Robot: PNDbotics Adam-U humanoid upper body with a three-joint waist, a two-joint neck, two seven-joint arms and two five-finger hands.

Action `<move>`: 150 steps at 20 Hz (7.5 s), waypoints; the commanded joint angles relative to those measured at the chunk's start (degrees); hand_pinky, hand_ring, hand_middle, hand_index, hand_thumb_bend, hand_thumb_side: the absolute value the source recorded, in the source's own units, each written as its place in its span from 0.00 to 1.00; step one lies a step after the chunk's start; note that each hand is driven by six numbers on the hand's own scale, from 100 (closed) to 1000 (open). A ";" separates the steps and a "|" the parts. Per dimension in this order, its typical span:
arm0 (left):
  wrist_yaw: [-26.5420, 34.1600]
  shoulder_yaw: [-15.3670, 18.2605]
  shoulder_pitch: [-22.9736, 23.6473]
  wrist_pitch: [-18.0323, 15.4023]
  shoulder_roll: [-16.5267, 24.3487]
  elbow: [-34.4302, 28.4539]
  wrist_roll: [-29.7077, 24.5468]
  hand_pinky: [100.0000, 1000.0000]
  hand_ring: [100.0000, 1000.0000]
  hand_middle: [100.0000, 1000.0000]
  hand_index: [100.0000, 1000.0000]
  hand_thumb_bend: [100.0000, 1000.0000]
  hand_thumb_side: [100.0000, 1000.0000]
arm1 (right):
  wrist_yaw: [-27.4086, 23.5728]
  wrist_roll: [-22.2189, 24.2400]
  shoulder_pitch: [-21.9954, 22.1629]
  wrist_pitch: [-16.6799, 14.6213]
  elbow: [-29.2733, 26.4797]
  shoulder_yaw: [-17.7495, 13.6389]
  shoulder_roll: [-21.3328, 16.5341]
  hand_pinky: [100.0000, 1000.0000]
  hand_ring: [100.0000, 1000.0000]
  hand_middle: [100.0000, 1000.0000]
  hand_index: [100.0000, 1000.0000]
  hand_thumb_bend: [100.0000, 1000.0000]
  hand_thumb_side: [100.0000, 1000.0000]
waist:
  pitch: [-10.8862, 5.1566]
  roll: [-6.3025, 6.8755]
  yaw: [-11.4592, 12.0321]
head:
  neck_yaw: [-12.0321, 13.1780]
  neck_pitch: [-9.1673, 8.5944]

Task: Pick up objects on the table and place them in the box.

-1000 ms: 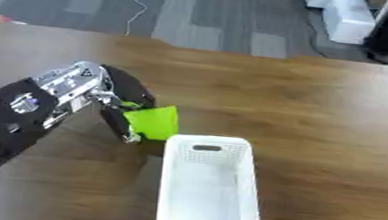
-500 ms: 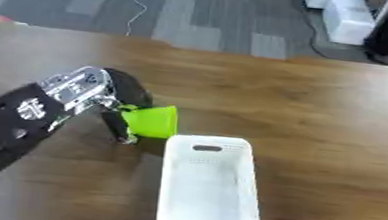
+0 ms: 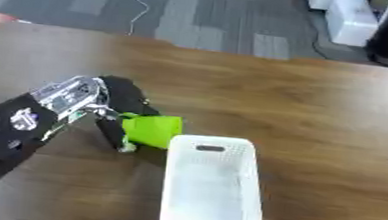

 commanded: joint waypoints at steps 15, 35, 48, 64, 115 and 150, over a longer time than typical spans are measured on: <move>9.43 4.13 3.36 9.54 4.08 -7.65 8.27 0.00 0.00 0.02 0.33 0.33 0.81 | 1.51 -1.89 1.23 -0.33 -0.75 0.10 -1.00 0.08 0.26 0.31 0.43 0.17 1.00 | -0.37 -0.37 1.03 | 0.15 -0.33; 17.32 6.61 -3.33 14.31 9.14 -20.72 5.04 0.00 0.00 0.02 0.33 0.33 0.78 | 2.52 -2.02 2.44 0.22 -0.75 0.64 -1.15 0.08 0.26 0.31 0.43 0.17 1.00 | -0.98 -0.18 1.67 | 1.29 -0.54; 25.24 -1.80 -8.42 5.42 6.46 -30.65 -0.34 0.00 0.00 0.02 0.34 0.34 0.80 | 1.56 -1.63 1.16 -0.46 -0.75 0.61 -1.38 0.08 0.26 0.31 0.43 0.17 1.00 | -0.92 0.27 0.66 | 1.84 -0.67; 32.42 -5.89 -6.69 2.77 4.35 -30.53 -7.55 0.00 0.00 0.04 0.35 0.34 0.84 | 0.90 -1.59 0.44 -1.07 -0.75 0.27 -1.67 0.09 0.26 0.31 0.42 0.18 1.00 | -0.85 0.47 0.21 | 0.83 -0.66; 36.93 -6.87 -3.47 6.92 -0.38 -22.50 -18.00 1.00 1.00 1.00 1.00 0.00 1.00 | -0.10 -0.22 -0.43 -1.46 -0.75 0.47 -1.87 0.09 0.26 0.31 0.42 0.17 1.00 | -0.63 0.59 -0.28 | 0.90 1.15; 20.89 -8.38 -1.80 -4.45 -1.17 -20.98 -8.62 1.00 1.00 1.00 1.00 0.00 1.00 | -0.03 0.65 -0.61 -1.54 -0.75 0.59 -2.19 0.08 0.26 0.31 0.42 0.16 1.00 | -0.71 0.85 -0.41 | -2.32 2.23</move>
